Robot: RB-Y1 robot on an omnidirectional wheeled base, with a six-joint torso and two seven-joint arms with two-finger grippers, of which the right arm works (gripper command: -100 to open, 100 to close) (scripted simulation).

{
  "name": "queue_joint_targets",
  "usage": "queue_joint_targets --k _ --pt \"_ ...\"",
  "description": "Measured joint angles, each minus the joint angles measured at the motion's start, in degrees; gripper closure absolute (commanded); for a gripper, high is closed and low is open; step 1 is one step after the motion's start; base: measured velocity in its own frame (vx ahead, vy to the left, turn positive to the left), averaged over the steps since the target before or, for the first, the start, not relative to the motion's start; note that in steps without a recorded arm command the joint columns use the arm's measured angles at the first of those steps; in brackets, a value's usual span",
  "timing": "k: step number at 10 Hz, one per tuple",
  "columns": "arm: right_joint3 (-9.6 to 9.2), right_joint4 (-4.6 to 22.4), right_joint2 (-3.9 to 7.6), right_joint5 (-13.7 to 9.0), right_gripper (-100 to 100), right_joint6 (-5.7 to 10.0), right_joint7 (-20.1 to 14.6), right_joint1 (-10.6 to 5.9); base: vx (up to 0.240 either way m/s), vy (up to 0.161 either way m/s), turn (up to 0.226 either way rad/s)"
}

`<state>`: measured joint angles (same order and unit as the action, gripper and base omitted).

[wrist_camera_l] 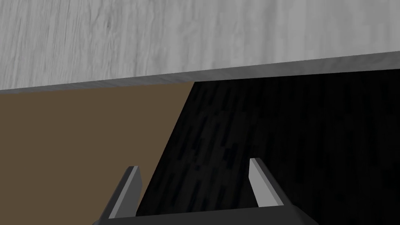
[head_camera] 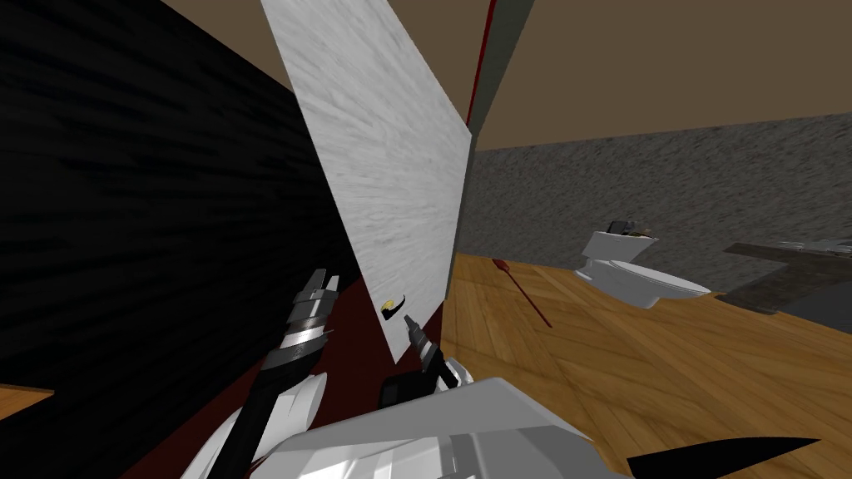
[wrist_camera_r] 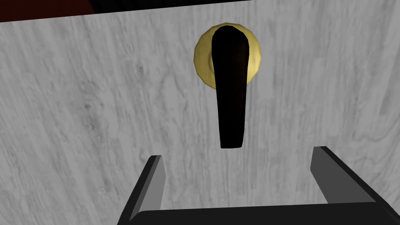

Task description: Push the door open

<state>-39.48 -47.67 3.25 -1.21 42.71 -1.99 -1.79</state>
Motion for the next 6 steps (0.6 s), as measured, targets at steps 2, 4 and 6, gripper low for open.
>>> queue_joint_targets --k 2,4,6 --pt "0.29 -0.2 -0.28 -0.1 -100 -0.13 0.0 0.12 -0.010 0.026 0.020" --pt "0.57 0.1 0.09 -0.2 -100 0.01 0.1 -0.01 0.154 0.137 0.017" --pt "0.88 0.4 0.01 -0.2 -100 0.20 0.3 -0.16 0.209 0.151 0.028"
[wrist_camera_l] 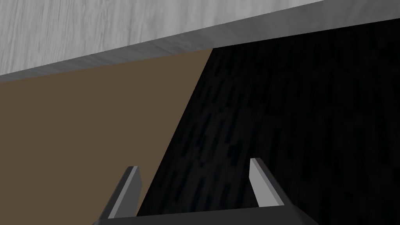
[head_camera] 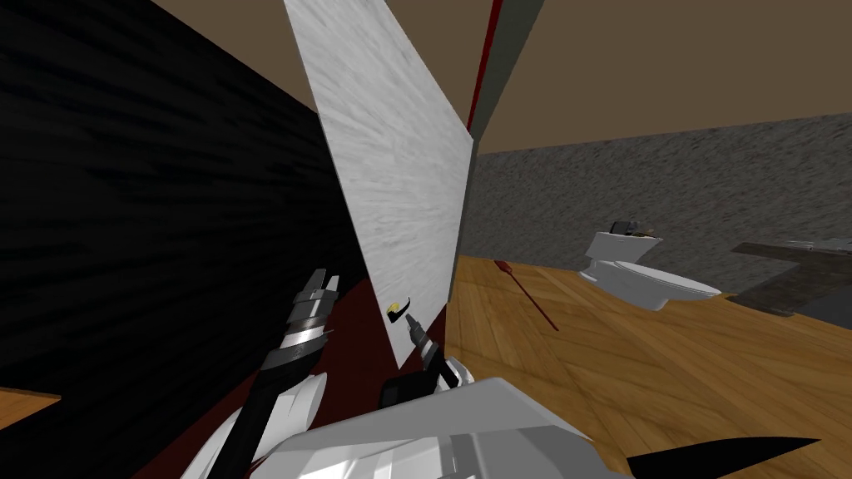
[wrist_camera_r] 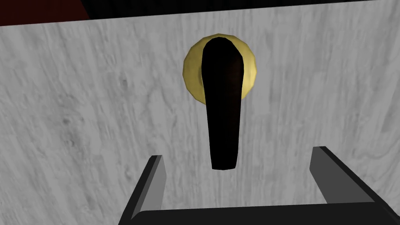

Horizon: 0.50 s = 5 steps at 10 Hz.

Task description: Push the door open

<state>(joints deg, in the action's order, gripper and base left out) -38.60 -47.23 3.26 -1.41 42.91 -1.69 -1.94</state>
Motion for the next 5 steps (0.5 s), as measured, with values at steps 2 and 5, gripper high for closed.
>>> queue_joint_targets --k 2,5 --pt "0.34 0.4 -0.41 0.0 -100 0.28 0.1 -0.20 0.185 0.135 0.021" --pt "0.50 0.6 -0.87 -0.1 100 0.36 0.3 -0.29 0.013 0.009 0.001"
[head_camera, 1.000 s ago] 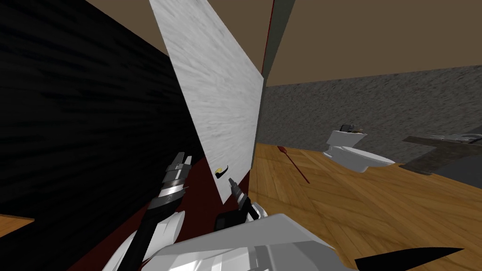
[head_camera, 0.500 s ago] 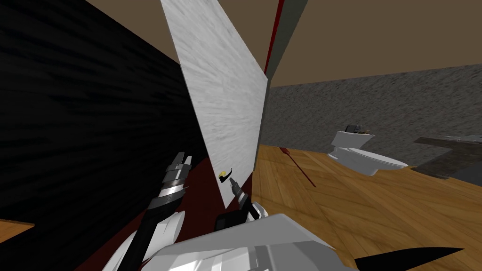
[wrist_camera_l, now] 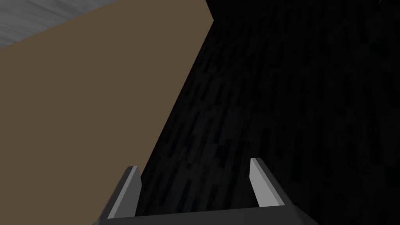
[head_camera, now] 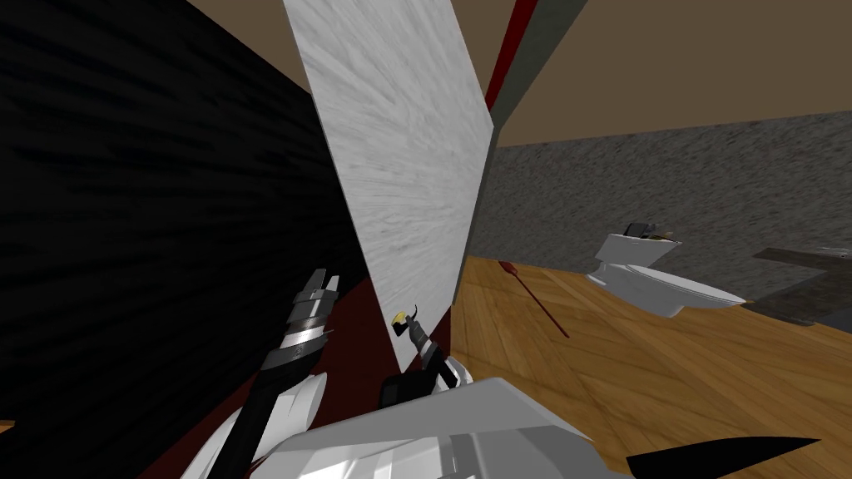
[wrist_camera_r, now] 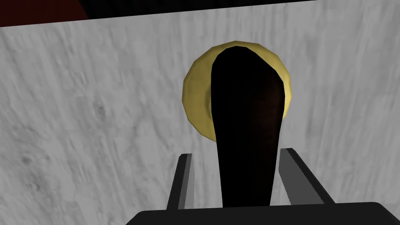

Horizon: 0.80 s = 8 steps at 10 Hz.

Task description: Push the door open

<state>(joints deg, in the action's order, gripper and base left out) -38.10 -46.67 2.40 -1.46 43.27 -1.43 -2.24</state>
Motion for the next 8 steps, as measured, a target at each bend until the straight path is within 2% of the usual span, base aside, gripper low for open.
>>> queue_joint_targets --k 4,6,8 --pt "0.04 0.1 0.10 0.0 100 -0.17 0.0 0.04 -0.012 -0.010 -0.001" --pt "0.46 0.2 0.20 -0.1 100 -0.16 0.1 0.06 0.060 0.112 -0.036" --pt "1.58 0.8 0.57 -0.3 100 -0.12 0.4 -0.03 0.106 0.171 -0.043"
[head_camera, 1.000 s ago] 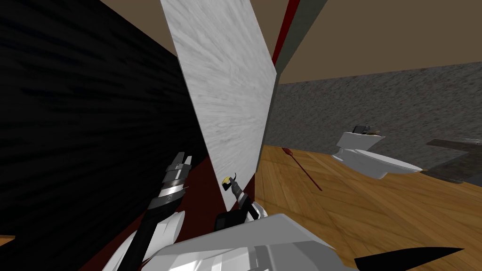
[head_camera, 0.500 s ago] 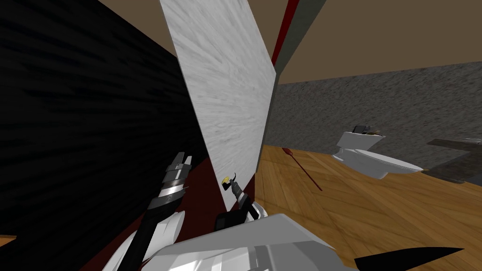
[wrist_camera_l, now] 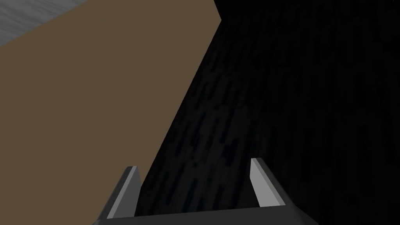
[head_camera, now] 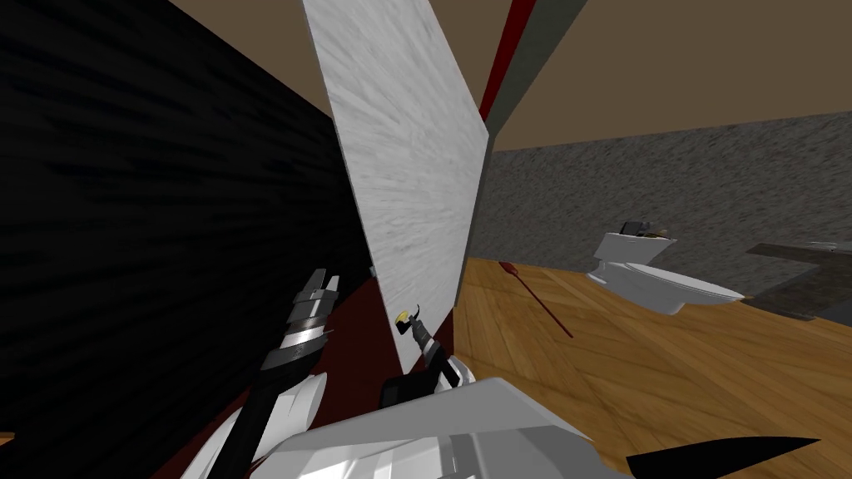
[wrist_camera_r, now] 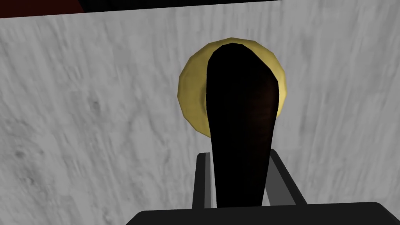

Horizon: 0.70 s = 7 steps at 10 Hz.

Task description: Push the door open

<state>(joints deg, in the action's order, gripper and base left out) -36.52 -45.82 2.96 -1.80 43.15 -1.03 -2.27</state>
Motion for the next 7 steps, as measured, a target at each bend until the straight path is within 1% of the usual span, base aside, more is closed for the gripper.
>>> queue_joint_targets --k 1,2,3,4,5,6,7 --pt "0.69 0.8 0.11 -0.2 100 0.36 0.0 -0.38 0.124 0.194 -0.039" --pt "1.28 -0.5 0.82 -0.3 100 -0.29 0.1 0.21 0.118 0.161 -0.042" --pt "1.90 -0.5 0.82 -0.4 100 -0.42 0.2 0.06 0.122 0.149 -0.031" --pt "2.57 -0.6 0.91 -0.5 100 -0.25 0.5 0.27 0.119 0.130 -0.047" --pt "3.31 0.5 0.47 -0.7 100 0.33 0.8 -0.25 0.092 0.117 -0.028" --pt "4.11 2.7 -0.24 -0.9 100 1.25 1.1 -1.48 0.058 0.074 0.007" --pt "4.30 1.6 0.17 -0.9 100 0.84 1.1 -1.03 0.068 0.088 -0.039"
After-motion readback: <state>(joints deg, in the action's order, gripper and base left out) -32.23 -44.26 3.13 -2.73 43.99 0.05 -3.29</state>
